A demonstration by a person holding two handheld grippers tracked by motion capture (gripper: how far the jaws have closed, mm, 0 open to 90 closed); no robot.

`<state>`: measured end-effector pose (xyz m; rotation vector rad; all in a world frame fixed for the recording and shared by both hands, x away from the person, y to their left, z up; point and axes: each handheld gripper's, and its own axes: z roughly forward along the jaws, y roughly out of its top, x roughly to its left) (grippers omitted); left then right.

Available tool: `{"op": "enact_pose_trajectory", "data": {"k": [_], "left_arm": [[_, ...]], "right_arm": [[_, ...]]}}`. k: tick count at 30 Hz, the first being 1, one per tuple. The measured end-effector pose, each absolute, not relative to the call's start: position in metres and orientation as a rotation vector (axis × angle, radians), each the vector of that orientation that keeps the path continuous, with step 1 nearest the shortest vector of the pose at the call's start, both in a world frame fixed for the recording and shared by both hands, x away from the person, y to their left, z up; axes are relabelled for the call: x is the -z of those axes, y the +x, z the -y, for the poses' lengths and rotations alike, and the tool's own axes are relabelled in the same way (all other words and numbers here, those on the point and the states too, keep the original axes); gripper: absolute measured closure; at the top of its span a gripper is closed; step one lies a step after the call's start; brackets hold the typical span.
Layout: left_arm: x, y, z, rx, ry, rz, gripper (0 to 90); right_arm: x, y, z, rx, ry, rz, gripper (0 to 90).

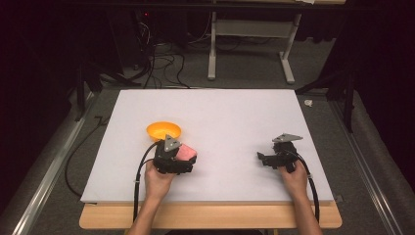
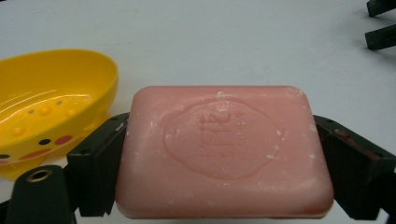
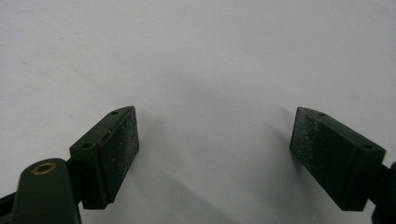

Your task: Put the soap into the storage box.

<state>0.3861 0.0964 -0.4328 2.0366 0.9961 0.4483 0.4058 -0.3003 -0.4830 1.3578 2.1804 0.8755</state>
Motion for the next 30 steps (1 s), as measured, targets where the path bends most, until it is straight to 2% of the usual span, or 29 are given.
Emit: {"op": "enact_pose_trajectory", "data": {"k": [30], "left_arm": [[0.423, 0.393, -0.127, -0.497, 1.968, -1.092, 13.6]], "right_arm": [[0.483, 0.406, 0.3, -0.876, 1.358, -2.18, 16.3]]}}
